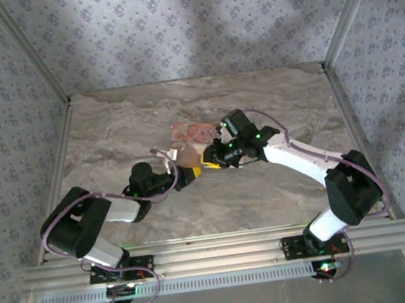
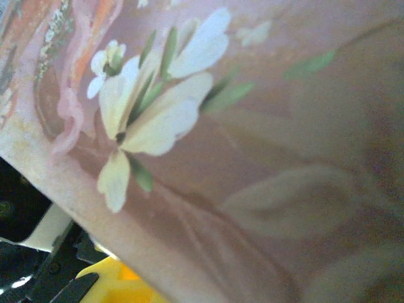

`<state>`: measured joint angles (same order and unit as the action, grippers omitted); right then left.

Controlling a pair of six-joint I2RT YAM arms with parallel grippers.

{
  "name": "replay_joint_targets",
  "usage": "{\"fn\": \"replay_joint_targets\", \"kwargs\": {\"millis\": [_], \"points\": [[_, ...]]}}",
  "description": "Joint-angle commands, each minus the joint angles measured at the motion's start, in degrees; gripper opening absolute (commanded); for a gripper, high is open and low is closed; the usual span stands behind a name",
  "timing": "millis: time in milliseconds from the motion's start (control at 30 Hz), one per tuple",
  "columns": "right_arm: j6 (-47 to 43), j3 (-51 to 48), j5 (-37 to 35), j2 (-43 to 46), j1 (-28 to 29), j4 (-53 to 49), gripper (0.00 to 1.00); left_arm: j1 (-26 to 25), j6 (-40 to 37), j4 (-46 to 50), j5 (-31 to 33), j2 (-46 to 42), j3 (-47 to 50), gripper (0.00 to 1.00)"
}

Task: Unlock a padlock with a key

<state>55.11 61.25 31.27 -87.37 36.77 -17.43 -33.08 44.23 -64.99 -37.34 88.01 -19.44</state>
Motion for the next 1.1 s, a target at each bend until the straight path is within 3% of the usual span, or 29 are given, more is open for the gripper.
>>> {"fn": "replay_joint_targets", "kwargs": {"millis": [0, 233, 567, 1067], "points": [[3.7, -0.3, 12.6, 2.0, 3.7, 4.5, 0.0, -2.0, -4.0, -8.5, 6.0, 0.8, -3.5, 0.0], [4.2, -0.8, 10.5, 2.4, 3.3, 4.2, 0.0, -2.6, -1.1, -13.0, 6.5, 2.2, -3.0, 0.0], [-2.6, -0.3, 12.1, 2.3, 2.2, -3.9, 0.0, 3.3, -0.6, -8.5, 2.2, -0.6, -3.2, 0.0], [-5.3, -0.3, 11.8, 2.0, 1.7, -7.4, 0.0, 6.0, -1.1, -0.6, -0.3, -5.5, -3.3, 0.0]]}}
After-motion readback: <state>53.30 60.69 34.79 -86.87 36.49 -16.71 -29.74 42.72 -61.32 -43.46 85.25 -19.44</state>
